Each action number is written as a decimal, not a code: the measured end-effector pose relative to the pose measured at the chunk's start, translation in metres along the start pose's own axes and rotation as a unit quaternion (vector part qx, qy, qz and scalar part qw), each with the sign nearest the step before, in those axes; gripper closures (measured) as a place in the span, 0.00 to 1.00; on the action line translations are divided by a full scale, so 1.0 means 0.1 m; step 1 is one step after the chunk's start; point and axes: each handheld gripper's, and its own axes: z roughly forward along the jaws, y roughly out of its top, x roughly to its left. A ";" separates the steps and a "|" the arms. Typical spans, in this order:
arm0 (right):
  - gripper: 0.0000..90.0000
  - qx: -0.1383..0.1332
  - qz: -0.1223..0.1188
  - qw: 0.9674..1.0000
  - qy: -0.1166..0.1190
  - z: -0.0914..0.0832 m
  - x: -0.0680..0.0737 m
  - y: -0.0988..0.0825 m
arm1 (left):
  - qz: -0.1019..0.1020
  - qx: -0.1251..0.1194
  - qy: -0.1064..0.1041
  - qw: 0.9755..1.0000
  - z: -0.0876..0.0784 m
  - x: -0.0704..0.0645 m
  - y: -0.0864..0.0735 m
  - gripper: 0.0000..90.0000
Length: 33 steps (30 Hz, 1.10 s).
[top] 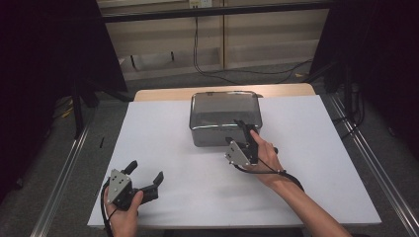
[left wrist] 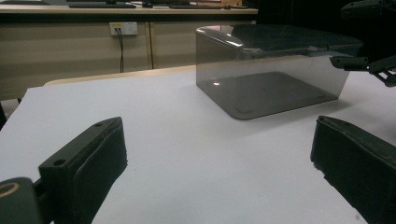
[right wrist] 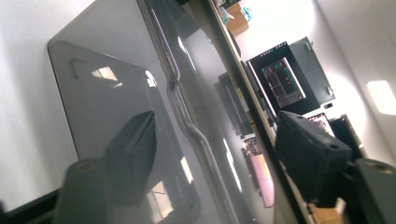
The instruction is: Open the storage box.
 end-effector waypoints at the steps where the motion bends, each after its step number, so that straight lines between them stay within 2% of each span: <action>1: 0.35 0.000 0.000 1.000 0.000 0.00 0.00 0.00 | 0.000 0.000 0.000 1.000 0.00 0.00 0.00 0.04; 2: 0.36 0.002 -0.004 1.000 -0.001 0.00 0.00 0.01 | -0.001 0.001 0.001 1.000 0.00 0.00 0.00 0.04; 3: 0.40 0.008 -0.023 1.000 0.000 0.02 0.01 0.02 | -0.003 -0.001 0.002 1.000 0.00 0.00 0.00 0.04; 5: 0.44 0.011 -0.037 0.999 -0.004 0.03 0.04 0.02 | -0.003 -0.001 0.002 1.000 0.00 0.00 0.00 0.04; 6: 0.44 0.011 -0.037 0.999 -0.004 0.03 0.04 0.02 | -0.003 -0.001 0.002 1.000 0.00 0.00 0.00 0.04; 7: 0.48 0.017 -0.051 0.999 -0.006 0.04 0.07 0.03 | -0.003 -0.001 0.003 1.000 0.00 0.01 0.00 0.04; 9: 0.49 0.019 -0.053 0.998 -0.006 0.04 0.08 0.02 | -0.002 -0.001 0.003 1.000 0.00 0.01 0.00 0.04; 11: 0.57 0.024 -0.073 0.997 -0.010 0.06 0.12 0.03 | -0.003 -0.001 0.003 1.000 0.00 0.02 0.00 0.04; 20: 0.69 0.029 -0.095 0.995 -0.009 0.09 0.16 0.03 | -0.003 -0.001 0.005 1.000 0.00 0.02 0.00 0.04; 22: 0.70 0.030 -0.114 0.993 -0.011 0.10 0.19 0.04 | -0.003 0.000 0.004 1.000 0.00 0.02 0.00 0.04; 27: 0.75 0.032 -0.118 0.992 -0.010 0.10 0.19 0.07 | -0.001 0.003 0.002 1.000 0.01 0.01 -0.01 0.04; 33: 0.84 0.026 -0.135 0.990 -0.014 0.10 0.20 0.10 | 0.004 -0.001 0.005 1.000 0.01 0.01 0.01 0.04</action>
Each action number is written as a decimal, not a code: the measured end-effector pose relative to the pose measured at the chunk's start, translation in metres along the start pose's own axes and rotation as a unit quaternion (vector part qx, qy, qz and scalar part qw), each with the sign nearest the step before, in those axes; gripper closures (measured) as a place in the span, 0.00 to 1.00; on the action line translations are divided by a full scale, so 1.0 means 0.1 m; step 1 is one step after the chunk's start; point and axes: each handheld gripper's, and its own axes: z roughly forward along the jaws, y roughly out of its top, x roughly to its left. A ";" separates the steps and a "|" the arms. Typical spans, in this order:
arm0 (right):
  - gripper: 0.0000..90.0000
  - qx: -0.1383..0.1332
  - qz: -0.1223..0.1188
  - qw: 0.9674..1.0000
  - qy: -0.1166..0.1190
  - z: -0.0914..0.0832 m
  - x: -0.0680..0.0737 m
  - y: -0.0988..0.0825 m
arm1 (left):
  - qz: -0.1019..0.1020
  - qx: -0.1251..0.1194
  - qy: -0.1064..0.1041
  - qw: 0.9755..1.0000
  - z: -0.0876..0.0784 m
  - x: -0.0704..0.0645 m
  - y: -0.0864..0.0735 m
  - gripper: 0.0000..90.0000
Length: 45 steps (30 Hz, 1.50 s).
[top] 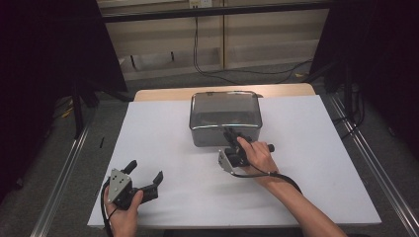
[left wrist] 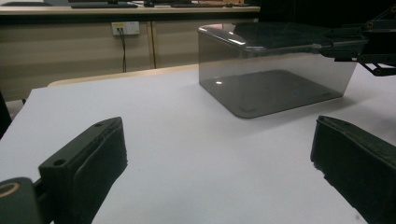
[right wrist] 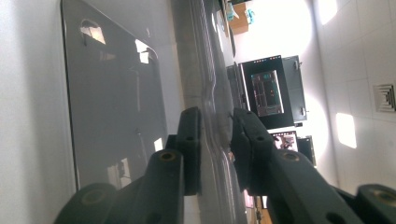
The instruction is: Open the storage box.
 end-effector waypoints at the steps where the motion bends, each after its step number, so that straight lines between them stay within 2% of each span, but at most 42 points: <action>1: 0.84 0.000 0.000 1.000 0.000 0.00 0.00 0.00 | 0.000 0.000 0.000 1.000 0.00 0.00 0.00 0.04; 10: 0.86 -0.004 0.010 1.000 -0.003 -0.01 -0.01 0.00 | 0.002 0.003 -0.009 1.000 0.01 -0.01 0.00 0.04; 11: 0.86 -0.006 0.009 1.000 -0.003 -0.01 -0.01 0.00 | -0.003 0.001 -0.016 1.000 0.02 -0.01 0.00 0.04; 15: 0.86 -0.008 0.008 1.000 -0.004 -0.01 -0.02 0.00 | 0.000 0.003 -0.004 1.000 0.02 -0.01 0.01 0.04; 23: 0.86 -0.011 0.007 1.000 -0.004 -0.01 -0.03 0.00 | -0.012 0.003 -0.008 1.000 0.01 0.03 0.01 0.06; 25: 0.86 -0.011 0.008 1.000 -0.004 -0.01 -0.04 0.00 | -0.016 0.002 -0.011 1.000 0.03 0.04 0.00 0.06; 28: 0.87 -0.010 0.012 1.000 -0.004 -0.01 -0.04 0.00 | -0.021 0.008 -0.028 0.999 0.05 0.05 0.00 0.06; 31: 0.87 -0.010 0.015 1.000 -0.009 -0.01 -0.05 0.01 | -0.011 0.008 -0.036 0.999 0.06 0.04 0.01 0.07; 35: 0.87 -0.011 0.017 1.000 -0.009 -0.01 -0.05 0.01 | -0.013 0.006 -0.040 0.999 0.07 0.03 0.01 0.07; 38: 0.87 -0.011 0.019 1.000 -0.011 -0.02 -0.07 0.00 | -0.013 0.009 -0.049 0.999 0.09 0.03 0.01 0.07; 39: 0.87 -0.010 0.024 1.000 -0.014 -0.02 -0.09 0.00 | -0.014 0.011 -0.058 0.998 0.10 0.03 0.02 0.07; 45: 0.87 -0.015 0.025 0.999 -0.016 -0.02 -0.11 0.01 | -0.018 0.010 -0.061 0.998 0.13 0.01 0.03 0.08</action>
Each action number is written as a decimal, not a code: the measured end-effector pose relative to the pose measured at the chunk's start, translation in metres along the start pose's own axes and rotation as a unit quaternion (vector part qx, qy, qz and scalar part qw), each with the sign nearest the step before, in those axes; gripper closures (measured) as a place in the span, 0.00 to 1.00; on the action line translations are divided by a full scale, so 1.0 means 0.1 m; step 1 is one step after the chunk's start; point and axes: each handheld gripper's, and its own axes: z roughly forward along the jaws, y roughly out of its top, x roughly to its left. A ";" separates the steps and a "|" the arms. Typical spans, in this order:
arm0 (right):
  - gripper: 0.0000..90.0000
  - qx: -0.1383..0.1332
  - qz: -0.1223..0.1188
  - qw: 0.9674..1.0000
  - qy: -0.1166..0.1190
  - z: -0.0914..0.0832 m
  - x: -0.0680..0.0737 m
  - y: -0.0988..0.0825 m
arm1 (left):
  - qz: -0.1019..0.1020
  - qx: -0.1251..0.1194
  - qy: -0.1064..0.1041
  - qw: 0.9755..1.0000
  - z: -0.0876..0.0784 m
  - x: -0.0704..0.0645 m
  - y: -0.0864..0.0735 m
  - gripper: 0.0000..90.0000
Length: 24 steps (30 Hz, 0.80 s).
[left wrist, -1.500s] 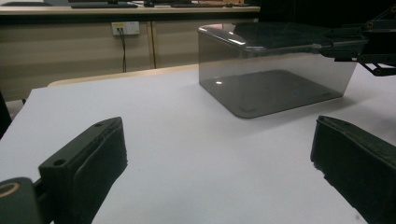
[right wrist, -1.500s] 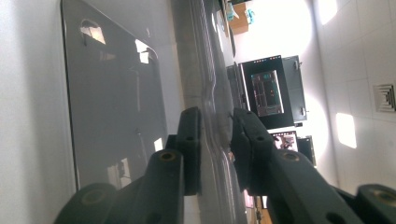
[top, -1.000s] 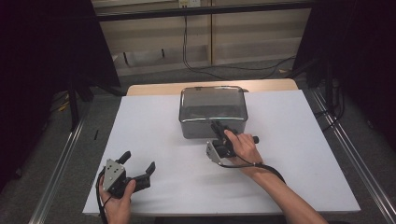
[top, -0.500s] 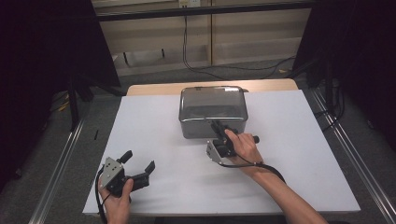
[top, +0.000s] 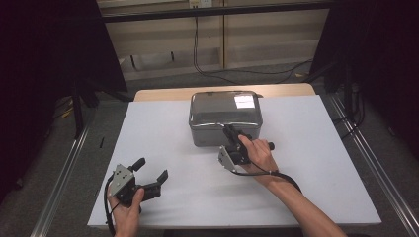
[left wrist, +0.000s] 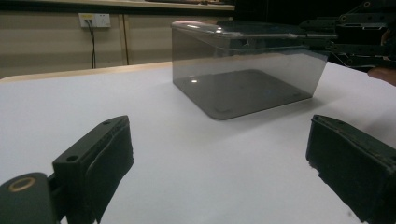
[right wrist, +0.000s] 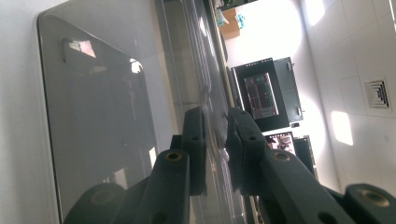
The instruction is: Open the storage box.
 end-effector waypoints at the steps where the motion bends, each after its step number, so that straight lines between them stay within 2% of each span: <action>1: 0.87 0.000 0.000 1.000 0.000 0.00 0.00 0.00 | -0.003 -0.001 -0.006 1.000 0.02 0.00 0.00 0.08; 5: 0.87 -0.004 -0.001 1.000 -0.004 0.00 -0.02 0.00 | -0.002 -0.003 -0.029 1.000 0.09 0.00 0.05 0.08; 6: 0.87 -0.004 0.000 1.000 -0.005 0.00 -0.01 0.00 | 0.007 0.001 -0.031 1.000 0.11 0.00 0.06 0.08; 7: 0.87 -0.003 0.000 1.000 -0.004 0.00 -0.02 0.00 | 0.023 0.004 -0.041 0.999 0.15 0.00 0.09 0.08; 9: 0.87 -0.003 0.002 1.000 -0.005 0.00 -0.02 0.00 | 0.019 0.002 -0.045 0.999 0.17 -0.01 0.11 0.07; 16: 0.88 -0.006 0.003 1.000 -0.008 0.01 -0.07 0.02 | 0.027 -0.007 -0.055 0.998 0.28 -0.04 0.18 0.02; 19: 0.88 -0.007 0.005 1.000 -0.011 0.01 -0.08 0.02 | 0.032 -0.018 -0.052 0.998 0.32 -0.01 0.21 0.02; 24: 0.88 -0.007 0.007 1.000 -0.012 0.00 -0.09 0.01 | 0.018 -0.024 -0.057 0.998 0.42 0.04 0.27 0.02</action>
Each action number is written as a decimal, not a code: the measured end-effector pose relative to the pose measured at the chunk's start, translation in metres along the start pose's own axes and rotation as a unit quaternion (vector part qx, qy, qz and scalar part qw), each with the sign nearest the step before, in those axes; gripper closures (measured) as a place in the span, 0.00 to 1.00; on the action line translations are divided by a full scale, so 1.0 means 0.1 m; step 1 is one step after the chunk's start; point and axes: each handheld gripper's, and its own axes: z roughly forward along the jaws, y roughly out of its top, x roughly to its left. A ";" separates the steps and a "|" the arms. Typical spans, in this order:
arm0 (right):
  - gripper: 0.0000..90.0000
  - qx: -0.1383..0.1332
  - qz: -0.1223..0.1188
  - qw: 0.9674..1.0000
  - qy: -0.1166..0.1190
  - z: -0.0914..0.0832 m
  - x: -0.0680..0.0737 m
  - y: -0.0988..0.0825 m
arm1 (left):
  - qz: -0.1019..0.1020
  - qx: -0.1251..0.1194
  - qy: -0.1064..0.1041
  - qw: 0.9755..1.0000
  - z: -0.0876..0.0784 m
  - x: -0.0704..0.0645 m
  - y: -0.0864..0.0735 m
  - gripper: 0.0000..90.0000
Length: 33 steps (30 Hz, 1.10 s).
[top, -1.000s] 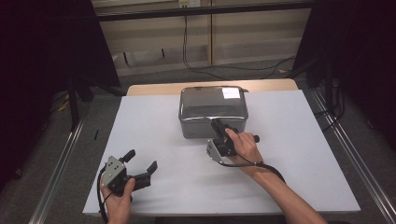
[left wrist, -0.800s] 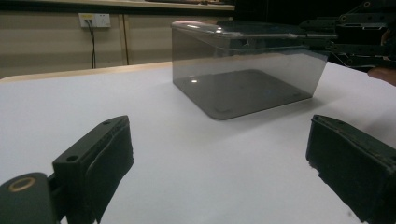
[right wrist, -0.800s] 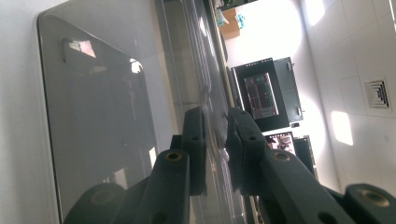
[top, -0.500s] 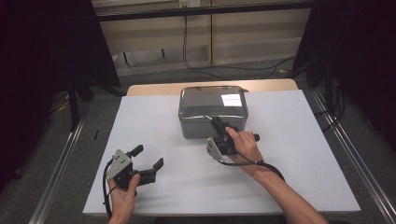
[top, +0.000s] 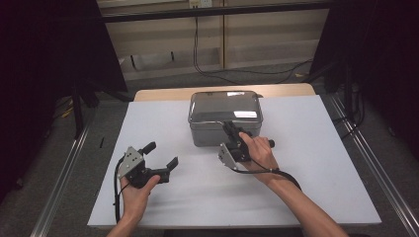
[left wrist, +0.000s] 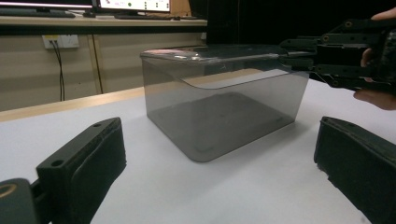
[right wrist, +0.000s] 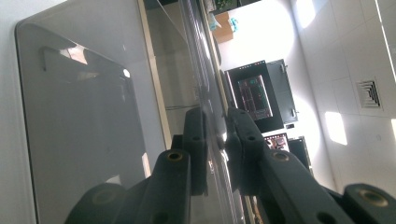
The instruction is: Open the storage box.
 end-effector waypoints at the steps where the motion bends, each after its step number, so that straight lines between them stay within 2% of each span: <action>1: 0.88 0.000 0.000 1.000 0.000 0.00 0.00 0.00 | -0.004 0.001 -0.001 1.000 0.02 0.00 0.01 0.02; 5: 0.88 0.000 -0.001 1.000 0.000 0.00 0.00 0.00 | 0.019 0.001 0.001 1.000 0.12 0.02 0.03 0.02; 9: 0.88 -0.002 0.001 1.000 -0.001 0.00 -0.01 0.00 | 0.020 0.000 0.002 1.000 0.21 0.06 0.06 0.02; 13: 0.88 -0.003 -0.001 1.000 -0.002 0.01 -0.02 0.00 | 0.032 -0.002 -0.009 0.999 0.33 0.08 0.12 0.02; 16: 0.88 -0.003 0.002 1.000 -0.004 0.01 -0.04 0.01 | 0.039 -0.005 -0.004 0.999 0.42 0.10 0.15 0.03; 21: 0.88 -0.006 0.009 1.000 -0.007 0.01 -0.06 0.01 | 0.028 -0.006 -0.001 1.000 0.55 0.14 0.20 0.04; 26: 0.88 -0.007 0.010 1.000 -0.009 0.01 -0.09 0.01 | 0.041 0.007 -0.002 0.999 0.66 0.13 0.21 0.04; 28: 0.88 -0.007 0.006 1.000 -0.011 0.02 -0.11 0.01 | 0.041 -0.001 -0.001 0.999 0.71 0.13 0.23 0.05; 33: 0.89 -0.006 0.010 1.000 -0.012 0.02 -0.14 0.02 | 0.049 -0.003 0.001 0.999 0.79 0.16 0.27 0.05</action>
